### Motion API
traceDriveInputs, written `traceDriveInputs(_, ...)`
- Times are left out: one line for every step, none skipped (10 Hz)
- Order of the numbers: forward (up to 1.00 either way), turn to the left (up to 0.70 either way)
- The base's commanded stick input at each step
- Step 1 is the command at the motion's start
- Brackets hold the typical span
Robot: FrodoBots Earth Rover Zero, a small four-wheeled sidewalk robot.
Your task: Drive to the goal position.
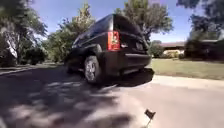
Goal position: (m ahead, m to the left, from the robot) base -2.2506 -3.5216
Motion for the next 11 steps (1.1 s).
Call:
traceDriveInputs(0.7,-0.35)
traceDriveInputs(0.7,-0.35)
traceDriveInputs(0.7,-0.35)
traceDriveInputs(0.7,-0.35)
traceDriveInputs(0.7,-0.35)
traceDriveInputs(0.7,-0.35)
traceDriveInputs(0.7,-0.35)
traceDriveInputs(0.7,-0.35)
traceDriveInputs(0.7,-0.35)
traceDriveInputs(0.7,-0.35)
traceDriveInputs(0.7,-0.35)
